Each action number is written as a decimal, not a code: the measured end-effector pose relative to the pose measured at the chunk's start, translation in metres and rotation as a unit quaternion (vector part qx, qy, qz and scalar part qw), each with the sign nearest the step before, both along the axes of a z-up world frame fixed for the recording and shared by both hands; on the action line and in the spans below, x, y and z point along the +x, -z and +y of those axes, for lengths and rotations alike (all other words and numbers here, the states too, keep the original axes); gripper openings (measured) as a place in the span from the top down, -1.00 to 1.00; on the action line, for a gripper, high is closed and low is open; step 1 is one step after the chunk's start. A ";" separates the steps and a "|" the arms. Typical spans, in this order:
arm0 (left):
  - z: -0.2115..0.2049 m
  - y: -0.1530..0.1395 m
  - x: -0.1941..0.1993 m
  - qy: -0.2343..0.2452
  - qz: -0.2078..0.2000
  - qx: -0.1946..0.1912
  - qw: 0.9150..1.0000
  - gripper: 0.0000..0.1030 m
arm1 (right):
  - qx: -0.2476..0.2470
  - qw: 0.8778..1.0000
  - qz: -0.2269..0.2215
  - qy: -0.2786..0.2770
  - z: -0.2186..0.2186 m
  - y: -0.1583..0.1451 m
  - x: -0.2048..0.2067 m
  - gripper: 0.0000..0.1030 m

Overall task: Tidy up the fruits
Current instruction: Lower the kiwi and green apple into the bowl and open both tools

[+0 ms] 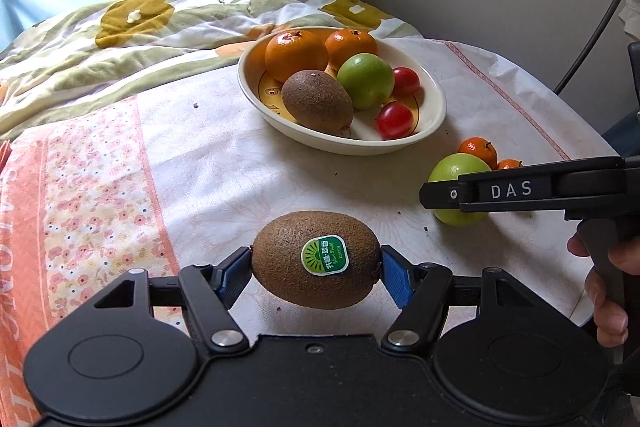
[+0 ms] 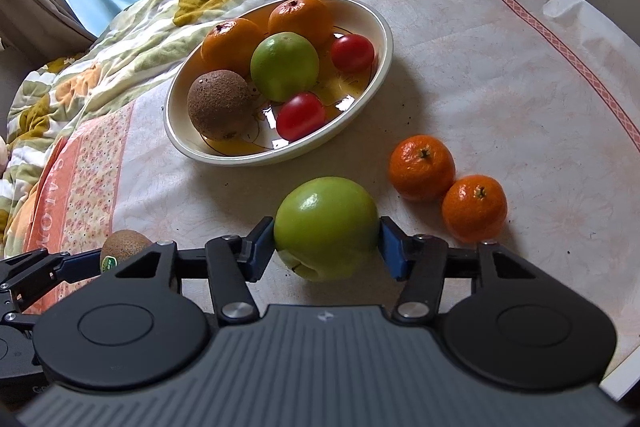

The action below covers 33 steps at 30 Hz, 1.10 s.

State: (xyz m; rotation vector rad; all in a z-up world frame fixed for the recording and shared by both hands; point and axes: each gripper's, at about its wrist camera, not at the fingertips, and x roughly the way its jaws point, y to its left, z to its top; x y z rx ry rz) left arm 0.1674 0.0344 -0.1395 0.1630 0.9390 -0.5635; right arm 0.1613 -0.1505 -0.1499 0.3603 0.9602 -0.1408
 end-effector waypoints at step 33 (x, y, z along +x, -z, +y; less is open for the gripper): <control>-0.035 -0.095 0.000 -0.074 -0.079 -0.031 0.994 -0.41 | -0.010 0.995 -0.071 -0.063 -0.054 -0.105 0.005 -0.36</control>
